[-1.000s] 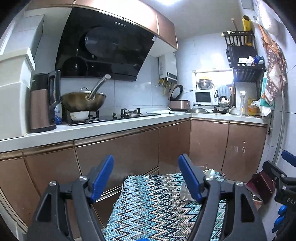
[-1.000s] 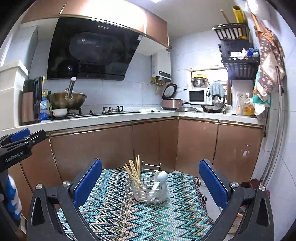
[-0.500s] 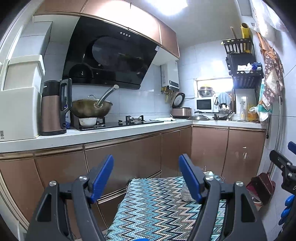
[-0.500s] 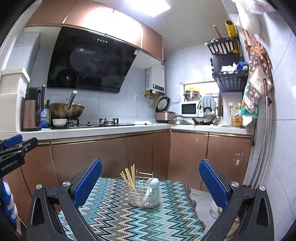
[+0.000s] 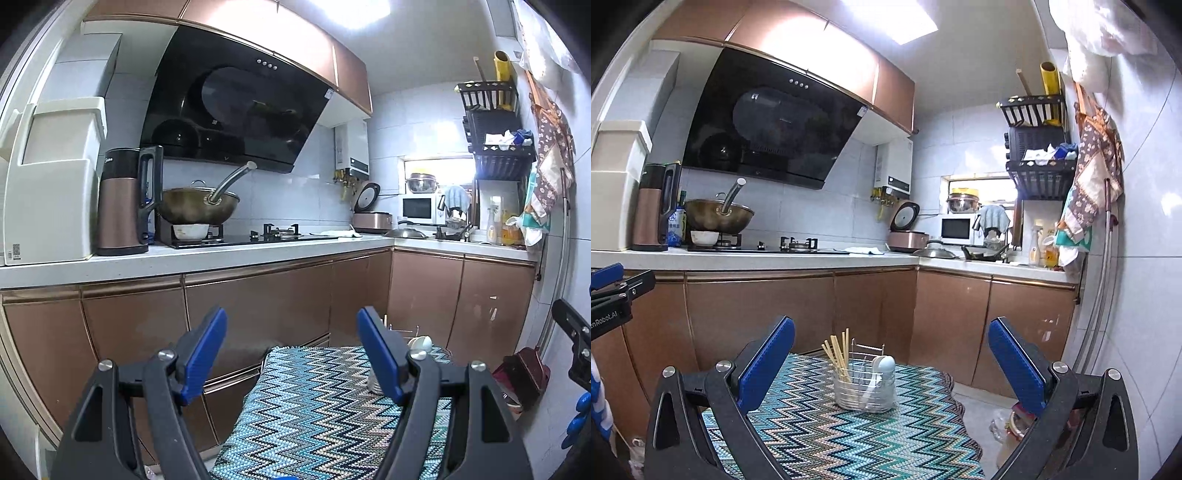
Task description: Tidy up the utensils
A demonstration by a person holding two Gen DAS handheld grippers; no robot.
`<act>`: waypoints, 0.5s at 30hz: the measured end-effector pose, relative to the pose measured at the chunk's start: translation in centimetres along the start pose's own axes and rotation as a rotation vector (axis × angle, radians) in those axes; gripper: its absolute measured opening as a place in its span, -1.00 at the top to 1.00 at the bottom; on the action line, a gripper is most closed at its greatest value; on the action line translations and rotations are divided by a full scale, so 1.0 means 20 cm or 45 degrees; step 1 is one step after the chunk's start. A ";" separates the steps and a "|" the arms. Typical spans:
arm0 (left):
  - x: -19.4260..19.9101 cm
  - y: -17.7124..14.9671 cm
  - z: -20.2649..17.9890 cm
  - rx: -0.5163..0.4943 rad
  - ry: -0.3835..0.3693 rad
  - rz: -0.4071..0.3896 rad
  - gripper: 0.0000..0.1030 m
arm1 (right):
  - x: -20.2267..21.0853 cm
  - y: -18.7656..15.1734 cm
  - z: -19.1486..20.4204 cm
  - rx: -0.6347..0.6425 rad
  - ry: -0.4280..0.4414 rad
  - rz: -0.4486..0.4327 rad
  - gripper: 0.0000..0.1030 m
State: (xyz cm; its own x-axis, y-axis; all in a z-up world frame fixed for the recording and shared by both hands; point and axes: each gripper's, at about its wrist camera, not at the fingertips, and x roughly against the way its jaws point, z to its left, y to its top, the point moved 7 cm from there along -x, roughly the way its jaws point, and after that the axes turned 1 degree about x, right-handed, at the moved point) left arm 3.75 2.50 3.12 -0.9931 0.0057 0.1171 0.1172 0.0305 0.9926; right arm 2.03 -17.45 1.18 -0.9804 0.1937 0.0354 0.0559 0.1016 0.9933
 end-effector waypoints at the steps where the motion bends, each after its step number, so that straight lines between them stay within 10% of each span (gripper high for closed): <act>1: 0.01 0.00 0.00 0.000 0.003 -0.003 -0.39 | 0.01 0.01 0.00 0.007 -0.008 -0.007 -1.00; 15: 0.04 0.01 0.01 -0.006 -0.002 -0.021 -0.39 | 0.05 0.03 -0.03 0.005 -0.031 -0.027 -1.00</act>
State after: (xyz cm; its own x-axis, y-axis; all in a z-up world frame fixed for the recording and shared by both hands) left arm 3.01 2.68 3.50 -0.9949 0.0068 0.1005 0.1007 0.0262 0.9946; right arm 0.96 -17.82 1.96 -0.9765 0.2152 0.0114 0.0358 0.1097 0.9933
